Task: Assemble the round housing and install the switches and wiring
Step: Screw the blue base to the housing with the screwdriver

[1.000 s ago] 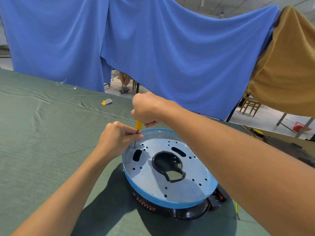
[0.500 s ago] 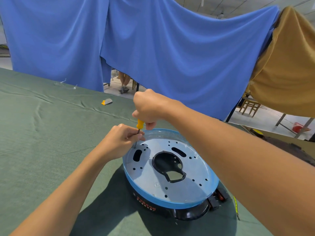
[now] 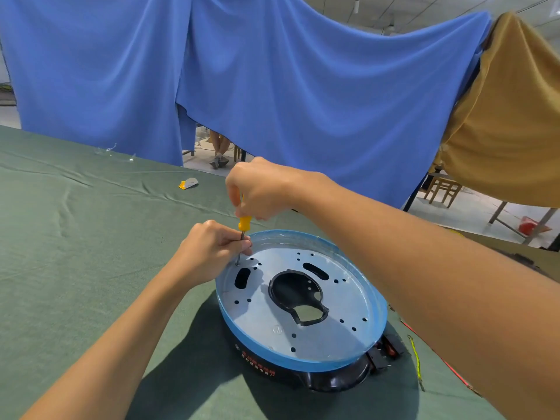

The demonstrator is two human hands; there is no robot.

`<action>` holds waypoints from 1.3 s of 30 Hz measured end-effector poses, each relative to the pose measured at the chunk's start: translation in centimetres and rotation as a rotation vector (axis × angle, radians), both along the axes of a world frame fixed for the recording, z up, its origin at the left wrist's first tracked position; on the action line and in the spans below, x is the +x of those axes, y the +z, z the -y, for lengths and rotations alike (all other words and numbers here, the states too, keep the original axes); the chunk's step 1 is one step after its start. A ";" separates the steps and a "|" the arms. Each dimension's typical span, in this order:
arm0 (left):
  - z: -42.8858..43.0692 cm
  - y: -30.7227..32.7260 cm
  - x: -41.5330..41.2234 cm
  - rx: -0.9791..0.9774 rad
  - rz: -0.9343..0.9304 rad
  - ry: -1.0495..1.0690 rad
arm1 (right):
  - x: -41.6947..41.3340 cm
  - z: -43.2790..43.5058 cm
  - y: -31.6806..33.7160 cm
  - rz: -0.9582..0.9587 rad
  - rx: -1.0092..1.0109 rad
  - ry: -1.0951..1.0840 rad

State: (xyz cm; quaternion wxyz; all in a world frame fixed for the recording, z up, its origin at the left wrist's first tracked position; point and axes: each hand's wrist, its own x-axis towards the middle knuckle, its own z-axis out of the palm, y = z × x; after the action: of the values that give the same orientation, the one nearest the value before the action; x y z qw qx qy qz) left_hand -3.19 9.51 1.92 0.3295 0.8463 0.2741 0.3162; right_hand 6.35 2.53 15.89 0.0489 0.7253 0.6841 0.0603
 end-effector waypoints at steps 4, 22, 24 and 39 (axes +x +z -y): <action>0.3 0.1 0.1 -0.037 0.003 -0.050 | 0.4 -0.1 -0.3 0.000 0.030 -0.004; 0.1 -0.1 0.1 -0.049 -0.017 -0.066 | 0.6 0.0 -0.1 -0.022 -0.036 0.043; 0.3 -0.1 0.2 -0.068 0.023 -0.049 | 0.8 -0.1 -0.7 -0.109 -0.014 -0.009; 0.2 0.2 -0.2 -0.007 0.007 -0.033 | 0.8 0.4 0.3 -0.009 0.022 0.047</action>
State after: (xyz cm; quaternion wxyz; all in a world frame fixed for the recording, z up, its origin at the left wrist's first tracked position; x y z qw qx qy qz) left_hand -3.43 9.31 2.09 0.3385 0.8485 0.2602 0.3127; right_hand 7.13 2.08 16.19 0.0364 0.7098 0.7004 0.0654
